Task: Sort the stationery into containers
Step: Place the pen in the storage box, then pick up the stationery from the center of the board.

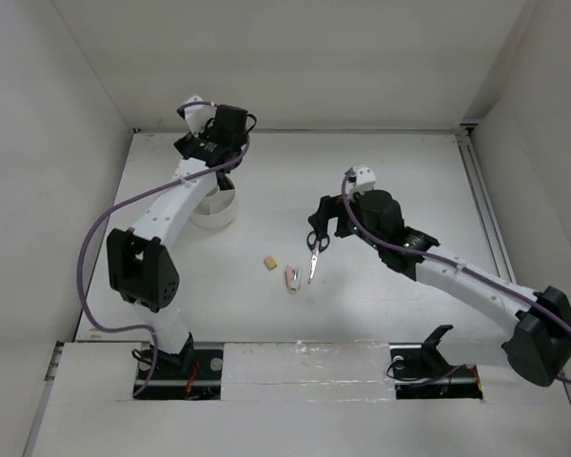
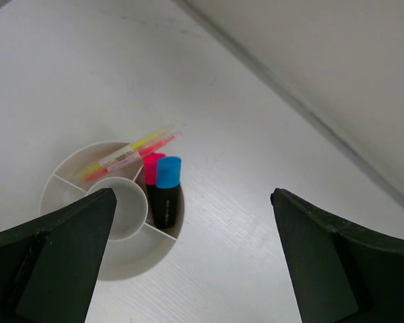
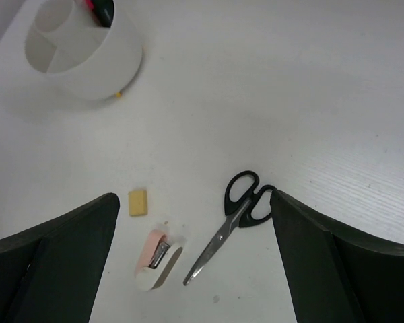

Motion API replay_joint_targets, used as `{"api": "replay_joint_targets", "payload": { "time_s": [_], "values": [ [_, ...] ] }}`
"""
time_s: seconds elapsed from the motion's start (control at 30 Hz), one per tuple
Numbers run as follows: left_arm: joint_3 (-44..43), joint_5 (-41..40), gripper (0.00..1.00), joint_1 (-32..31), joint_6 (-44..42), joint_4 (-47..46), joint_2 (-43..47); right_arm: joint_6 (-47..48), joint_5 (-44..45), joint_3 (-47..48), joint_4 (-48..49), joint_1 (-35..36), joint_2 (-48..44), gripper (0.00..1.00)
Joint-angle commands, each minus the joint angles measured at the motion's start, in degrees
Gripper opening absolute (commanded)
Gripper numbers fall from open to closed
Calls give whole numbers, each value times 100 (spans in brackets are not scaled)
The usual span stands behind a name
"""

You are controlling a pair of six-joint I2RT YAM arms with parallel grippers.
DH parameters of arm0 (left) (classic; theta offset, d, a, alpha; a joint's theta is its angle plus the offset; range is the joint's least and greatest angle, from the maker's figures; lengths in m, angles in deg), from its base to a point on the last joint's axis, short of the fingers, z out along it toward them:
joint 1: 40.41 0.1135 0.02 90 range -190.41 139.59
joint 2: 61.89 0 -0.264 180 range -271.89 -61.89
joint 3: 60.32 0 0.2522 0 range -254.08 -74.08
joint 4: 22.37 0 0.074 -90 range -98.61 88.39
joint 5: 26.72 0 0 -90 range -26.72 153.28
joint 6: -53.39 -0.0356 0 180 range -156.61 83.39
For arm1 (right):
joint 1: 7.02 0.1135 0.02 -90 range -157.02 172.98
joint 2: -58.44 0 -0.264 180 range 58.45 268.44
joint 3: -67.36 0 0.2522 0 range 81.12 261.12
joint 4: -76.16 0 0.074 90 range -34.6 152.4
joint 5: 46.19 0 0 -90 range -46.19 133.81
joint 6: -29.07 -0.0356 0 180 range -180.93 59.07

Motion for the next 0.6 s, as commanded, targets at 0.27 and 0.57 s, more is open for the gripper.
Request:
{"api": "replay_joint_targets", "payload": {
  "time_s": [0.27,0.57],
  "values": [
    [-198,831,100,88,-397,526,1760,556,618,1486,-670,1274,1960,87],
    [1621,1211,100,291,-538,403,2982,336,960,2217,-1250,1740,3130,66]
  ]
}}
